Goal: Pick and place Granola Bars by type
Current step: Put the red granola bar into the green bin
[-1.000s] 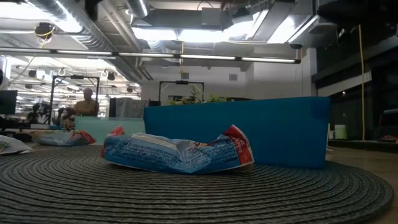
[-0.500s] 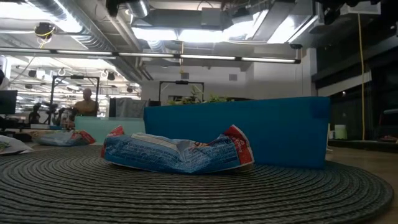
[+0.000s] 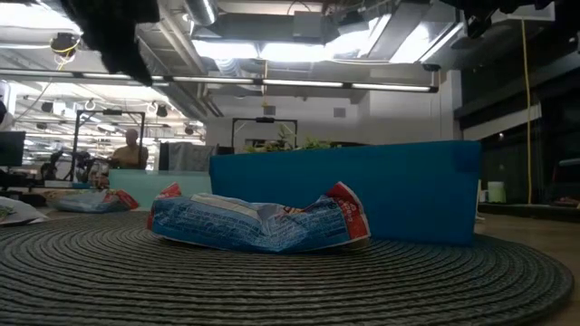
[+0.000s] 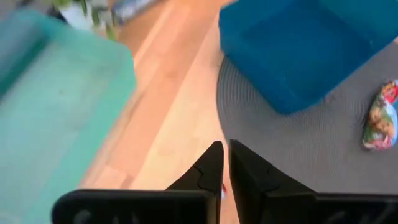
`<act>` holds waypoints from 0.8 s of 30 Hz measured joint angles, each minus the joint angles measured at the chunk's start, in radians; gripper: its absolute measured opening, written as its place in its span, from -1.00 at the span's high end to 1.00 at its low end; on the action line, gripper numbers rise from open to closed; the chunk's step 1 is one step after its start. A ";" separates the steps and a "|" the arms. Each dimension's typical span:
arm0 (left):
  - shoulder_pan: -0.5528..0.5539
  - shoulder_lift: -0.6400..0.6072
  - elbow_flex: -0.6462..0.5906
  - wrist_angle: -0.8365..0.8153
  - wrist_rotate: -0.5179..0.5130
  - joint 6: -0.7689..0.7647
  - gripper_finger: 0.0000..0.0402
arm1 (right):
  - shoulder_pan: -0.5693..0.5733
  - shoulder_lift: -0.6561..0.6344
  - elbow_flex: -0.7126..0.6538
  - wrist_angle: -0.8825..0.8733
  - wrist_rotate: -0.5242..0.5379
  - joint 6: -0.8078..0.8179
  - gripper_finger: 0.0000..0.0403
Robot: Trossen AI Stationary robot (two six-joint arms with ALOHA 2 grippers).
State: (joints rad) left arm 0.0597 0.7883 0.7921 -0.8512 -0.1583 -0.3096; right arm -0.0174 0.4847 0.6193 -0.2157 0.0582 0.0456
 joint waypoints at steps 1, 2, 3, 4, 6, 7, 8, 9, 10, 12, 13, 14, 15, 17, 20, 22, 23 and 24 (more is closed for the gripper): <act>0.000 0.000 0.000 -0.007 0.007 -0.007 0.86 | 0.000 0.000 0.000 0.000 0.000 0.001 0.84; 0.000 0.000 0.000 -0.010 0.013 -0.010 0.83 | 0.000 0.000 0.000 0.000 0.000 0.001 0.84; 0.000 0.000 0.000 -0.013 0.017 -0.010 0.79 | 0.000 0.000 0.000 0.000 0.000 0.000 0.84; 0.000 0.000 0.000 -0.013 0.021 -0.010 0.75 | 0.000 0.000 0.000 0.000 0.000 0.000 0.84; 0.000 0.000 0.000 -0.013 0.020 -0.010 0.67 | 0.000 0.000 0.000 0.000 0.000 -0.001 0.84; 0.000 0.000 0.000 -0.013 0.020 -0.010 0.62 | 0.000 0.000 0.000 0.000 0.000 -0.001 0.84; 0.000 0.000 0.000 -0.013 0.021 -0.010 0.57 | 0.000 0.000 0.000 -0.002 0.000 -0.001 0.84; 0.000 0.000 0.000 -0.013 0.021 -0.010 0.52 | 0.000 0.000 0.000 -0.005 0.000 -0.001 0.84; 0.000 0.000 0.000 -0.013 0.022 -0.010 0.47 | 0.000 0.000 0.000 -0.008 0.000 -0.001 0.84; 0.000 0.000 0.000 -0.014 0.022 -0.010 0.36 | 0.000 0.000 0.000 -0.008 0.000 -0.001 0.84; 0.000 0.000 0.000 -0.014 0.022 -0.010 0.31 | 0.000 0.000 0.000 -0.008 0.000 -0.002 0.84; 0.000 0.000 0.000 -0.014 0.022 -0.010 0.25 | 0.000 0.000 0.000 -0.008 0.000 -0.001 0.84; 0.000 0.000 0.000 -0.014 0.022 -0.010 0.20 | 0.000 0.000 0.000 -0.008 0.000 -0.002 0.84; 0.000 0.000 0.000 -0.014 0.021 -0.011 0.09 | 0.000 0.000 0.000 -0.008 0.000 -0.002 0.84; 0.000 0.000 0.000 -0.014 0.018 -0.033 -0.05 | 0.000 0.000 0.000 -0.008 0.000 -0.002 0.84; 0.000 0.000 0.000 -0.017 0.011 -0.046 -0.12 | 0.000 0.000 0.000 -0.008 0.000 -0.002 0.84; 0.000 0.000 0.000 -0.021 0.005 -0.048 -0.14 | 0.000 0.000 0.000 -0.008 0.000 -0.002 0.84; 0.000 0.000 0.000 -0.025 -0.001 -0.048 -0.17 | 0.000 0.000 0.000 -0.008 0.000 -0.002 0.84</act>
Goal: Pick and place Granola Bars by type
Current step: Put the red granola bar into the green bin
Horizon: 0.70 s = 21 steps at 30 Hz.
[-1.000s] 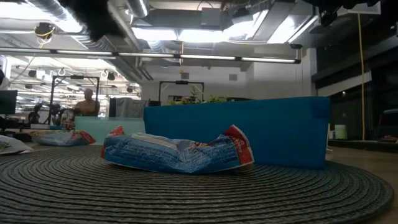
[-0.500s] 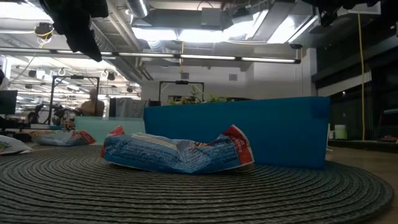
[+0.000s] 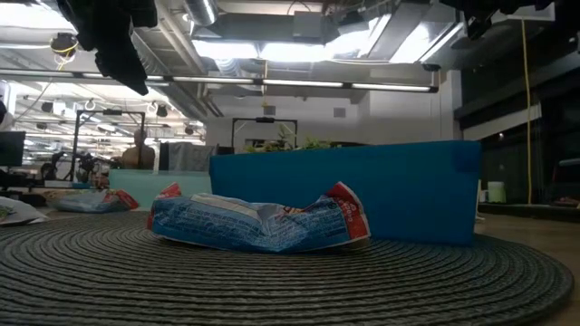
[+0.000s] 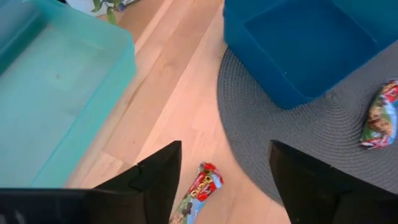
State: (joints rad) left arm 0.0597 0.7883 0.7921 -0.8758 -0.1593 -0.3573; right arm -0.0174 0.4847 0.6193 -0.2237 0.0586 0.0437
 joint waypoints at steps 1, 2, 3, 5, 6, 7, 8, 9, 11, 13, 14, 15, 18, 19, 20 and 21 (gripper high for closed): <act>0.000 0.000 0.000 -0.002 -0.003 0.001 -0.18 | 0.000 0.000 0.000 0.000 0.000 0.000 0.84; 0.000 0.000 0.000 -0.002 -0.004 0.001 -0.19 | 0.000 0.000 0.000 0.000 0.000 0.000 0.84; 0.000 0.000 0.000 -0.002 -0.005 0.001 -0.20 | 0.000 0.000 0.000 0.000 0.000 0.000 0.84; 0.000 0.000 0.000 -0.002 -0.025 0.002 -0.20 | 0.000 0.000 0.000 0.000 0.000 -0.004 0.84; 0.000 0.000 0.000 -0.002 -0.039 0.001 -0.20 | 0.000 0.000 0.000 0.000 0.000 -0.004 0.84; 0.000 0.000 0.000 -0.002 -0.050 -0.012 -0.20 | 0.000 0.000 0.000 0.000 0.000 -0.004 0.84; 0.000 0.000 0.000 -0.002 -0.054 -0.042 -0.19 | 0.000 0.000 0.000 -0.002 0.000 -0.004 0.84; 0.000 0.000 0.000 -0.002 -0.061 -0.069 -0.19 | 0.000 0.000 0.000 -0.006 0.000 -0.005 0.84; 0.000 0.010 0.000 -0.015 -0.077 -0.083 -0.19 | 0.000 0.000 0.000 -0.017 0.000 -0.019 0.84; 0.000 0.029 0.000 -0.055 -0.079 -0.082 -0.19 | 0.000 0.000 0.000 -0.026 0.001 -0.026 0.84; 0.000 0.039 -0.003 -0.073 -0.078 -0.079 -0.19 | 0.000 0.000 0.000 -0.029 0.001 -0.026 0.84; 0.000 0.050 -0.013 -0.072 -0.075 -0.077 -0.19 | 0.000 0.000 0.000 -0.031 0.001 -0.027 0.84; 0.000 0.083 -0.072 -0.064 -0.027 -0.077 -0.18 | 0.000 0.000 0.000 -0.036 0.001 -0.027 0.84; 0.000 0.096 -0.091 -0.053 -0.013 -0.077 -0.18 | 0.000 0.000 0.000 -0.036 0.001 -0.026 0.84; 0.000 0.108 -0.110 -0.039 0.000 -0.076 -0.18 | 0.000 0.000 0.000 -0.037 0.001 -0.025 0.84; 0.000 0.118 -0.130 -0.032 0.008 -0.076 -0.18 | 0.000 0.000 0.000 -0.036 0.001 -0.025 0.84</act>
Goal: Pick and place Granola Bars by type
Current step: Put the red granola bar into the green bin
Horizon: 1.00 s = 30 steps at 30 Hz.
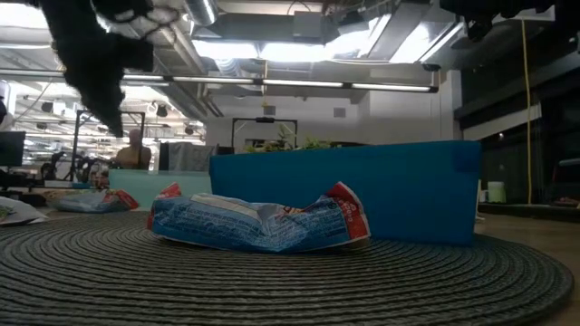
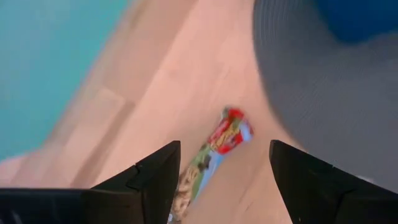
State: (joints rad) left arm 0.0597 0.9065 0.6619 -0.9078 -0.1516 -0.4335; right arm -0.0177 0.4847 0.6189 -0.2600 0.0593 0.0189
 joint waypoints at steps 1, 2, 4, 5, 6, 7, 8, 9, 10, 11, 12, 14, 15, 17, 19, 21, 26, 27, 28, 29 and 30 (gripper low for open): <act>0.000 0.012 -0.018 0.003 0.002 0.000 -0.18 | 0.000 0.000 0.000 0.000 0.000 0.000 0.84; 0.000 0.024 -0.034 0.016 0.002 0.000 -0.18 | 0.000 0.000 0.000 0.000 0.000 0.001 0.84; 0.000 0.046 -0.055 0.038 0.004 -0.018 -0.18 | 0.000 0.000 0.000 0.000 0.000 0.000 0.84; 0.000 0.057 -0.064 0.052 0.004 -0.034 -0.18 | 0.000 0.000 0.000 0.000 0.000 0.000 0.84; 0.000 0.069 -0.068 0.060 0.000 -0.055 -0.18 | 0.000 0.000 0.000 0.000 0.000 -0.001 0.84; 0.000 0.083 -0.070 0.068 -0.007 -0.080 -0.18 | 0.000 0.000 0.000 0.000 0.000 -0.001 0.84; 0.000 0.097 -0.070 0.078 -0.015 -0.104 -0.18 | 0.000 0.000 0.000 0.000 0.000 -0.001 0.84; 0.000 0.111 -0.070 0.082 -0.024 -0.122 -0.18 | 0.000 0.000 0.000 0.000 0.000 -0.001 0.84; 0.000 0.125 -0.070 0.082 -0.033 -0.136 -0.18 | 0.000 0.000 0.000 0.000 0.000 -0.001 0.84; 0.000 0.141 -0.070 0.085 -0.038 -0.144 -0.18 | 0.000 0.000 0.000 0.000 0.001 -0.001 0.84; 0.000 0.159 -0.070 0.088 -0.040 -0.147 -0.18 | 0.000 0.000 0.000 0.000 0.005 -0.002 0.84; 0.000 0.197 -0.070 0.099 -0.040 -0.146 -0.18 | 0.000 0.000 0.000 0.000 0.022 -0.002 0.84; 0.000 0.218 -0.070 0.107 -0.040 -0.145 -0.18 | 0.000 0.000 0.000 0.000 0.028 -0.002 0.84; 0.000 0.259 -0.070 0.127 -0.039 -0.145 -0.18 | 0.000 0.000 0.000 0.000 0.032 -0.002 0.84; 0.000 0.299 -0.070 0.149 -0.039 -0.140 -0.18 | 0.000 0.000 0.000 0.000 0.032 -0.002 0.84; 0.000 0.334 -0.070 0.162 -0.040 -0.123 -0.18 | 0.000 0.000 0.000 0.000 0.030 0.002 0.84; 0.000 0.411 -0.069 0.201 -0.043 -0.121 -0.18 | 0.000 0.000 0.000 0.000 0.029 0.002 0.84; 0.000 0.422 -0.068 0.207 -0.043 -0.121 -0.18 | 0.000 0.000 0.000 -0.001 0.029 0.002 0.84; 0.000 0.432 -0.067 0.210 -0.043 -0.121 -0.18 | 0.000 0.000 0.000 -0.001 0.029 0.002 0.84; 0.000 0.438 -0.067 0.211 -0.043 -0.121 -0.18 | 0.000 0.000 0.000 -0.001 0.029 0.002 0.84; 0.000 0.445 -0.067 0.212 -0.043 -0.121 -0.18 | 0.000 0.000 0.000 -0.001 0.029 0.002 0.84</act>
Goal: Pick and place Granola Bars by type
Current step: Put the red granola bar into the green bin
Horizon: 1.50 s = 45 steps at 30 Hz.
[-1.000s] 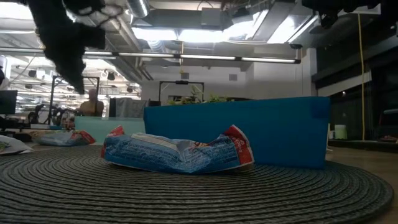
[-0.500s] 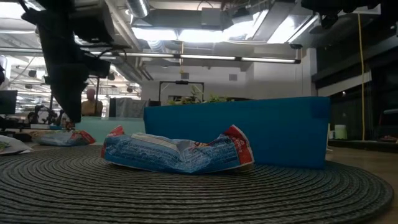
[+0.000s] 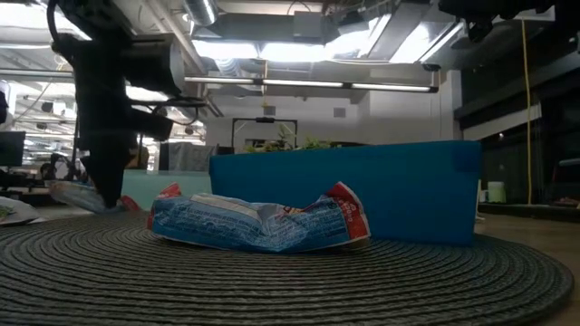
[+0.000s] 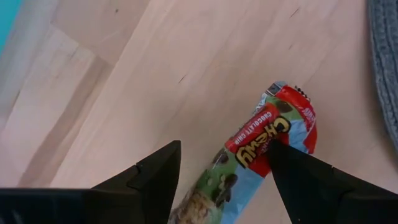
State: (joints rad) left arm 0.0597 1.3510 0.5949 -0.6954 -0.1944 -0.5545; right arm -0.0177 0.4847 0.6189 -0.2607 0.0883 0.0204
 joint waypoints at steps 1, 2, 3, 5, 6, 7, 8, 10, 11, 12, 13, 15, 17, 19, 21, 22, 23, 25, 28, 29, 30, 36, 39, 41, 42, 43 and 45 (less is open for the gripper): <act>0.000 0.004 0.000 0.001 0.000 0.000 -0.18 | 0.000 0.000 0.000 0.000 0.000 0.000 0.84; 0.000 0.005 0.000 0.002 0.000 0.000 -0.17 | 0.000 0.000 0.000 0.000 -0.001 0.000 0.84; 0.000 0.005 0.000 0.004 0.001 0.000 -0.15 | 0.000 0.000 0.000 0.000 -0.002 -0.001 0.84; 0.000 0.004 -0.001 0.007 0.002 -0.002 -0.07 | 0.000 0.000 0.000 0.000 -0.003 -0.003 0.84; 0.000 0.003 -0.002 0.008 0.001 -0.007 -0.02 | 0.000 0.000 0.000 0.000 -0.003 -0.003 0.84; 0.000 0.003 -0.002 0.009 0.000 -0.008 0.05 | 0.000 0.000 0.000 0.000 -0.003 -0.003 0.84; 0.000 0.003 -0.002 0.010 0.001 -0.008 0.12 | 0.000 0.000 0.000 0.000 -0.003 -0.003 0.84; 0.000 0.003 -0.003 0.012 0.006 -0.009 0.27 | 0.000 0.000 0.000 0.000 -0.003 -0.003 0.84; 0.000 0.003 -0.003 0.013 0.006 -0.015 0.35 | 0.000 0.000 0.000 0.000 -0.003 -0.003 0.84; 0.000 0.003 -0.003 0.014 0.006 -0.024 0.44 | 0.000 0.000 0.000 0.000 -0.003 -0.003 0.84; 0.000 0.003 -0.003 0.015 0.006 -0.034 0.52 | 0.000 0.000 0.000 0.000 -0.003 -0.003 0.84; 0.000 0.003 -0.001 0.013 0.007 -0.050 0.67 | 0.000 0.000 0.000 0.000 -0.003 -0.003 0.84; 0.000 0.004 0.011 0.010 0.017 -0.054 0.79 | 0.000 0.000 0.000 0.000 -0.003 -0.003 0.84; 0.000 0.004 0.036 0.012 0.040 -0.053 0.89 | 0.000 0.000 0.000 0.000 -0.003 -0.003 0.84; 0.000 0.004 0.068 0.013 0.060 -0.053 0.94 | 0.000 0.000 0.000 0.000 -0.003 -0.002 0.84; 0.000 0.004 0.087 0.012 0.067 -0.049 0.96 | 0.000 0.000 0.000 -0.001 -0.003 -0.002 0.84; 0.000 0.004 0.109 0.012 0.074 -0.038 0.96 | 0.000 0.000 0.000 -0.002 -0.003 -0.002 0.84; 0.000 0.004 0.163 0.013 0.084 -0.015 0.94 | 0.000 0.000 0.000 -0.004 -0.003 -0.001 0.84; 0.000 0.004 0.261 0.012 0.085 0.016 0.89 | 0.000 0.000 0.000 -0.004 -0.003 -0.002 0.84; 0.000 0.004 0.299 0.012 0.085 0.032 0.88 | 0.000 0.000 0.000 -0.004 -0.003 -0.003 0.84; 0.000 0.004 0.337 0.013 0.084 0.045 0.89 | 0.000 0.000 0.000 -0.004 -0.003 -0.003 0.84; 0.000 0.003 0.566 0.020 0.014 0.143 0.94 | 0.000 0.000 0.000 -0.004 -0.003 -0.003 0.84; 0.000 0.003 0.642 0.020 -0.039 0.183 0.94 | 0.000 0.000 0.000 -0.004 -0.003 -0.003 0.84; 0.000 0.003 0.674 0.020 -0.063 0.199 0.93 | 0.000 0.000 0.000 -0.004 -0.003 -0.001 0.84; 0.000 0.003 0.685 0.019 -0.072 0.205 0.92 | 0.000 0.000 0.000 -0.005 -0.003 -0.001 0.84; 0.000 0.003 0.695 0.019 -0.079 0.209 0.92 | 0.000 0.000 0.000 -0.006 -0.003 -0.001 0.84; 0.002 0.003 0.709 0.019 -0.097 0.209 0.91 | 0.000 0.000 0.000 -0.006 -0.003 0.000 0.84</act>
State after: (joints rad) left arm 0.0612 1.3537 1.3037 -0.6762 -0.2912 -0.3450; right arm -0.0177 0.4847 0.6189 -0.2672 0.0856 0.0204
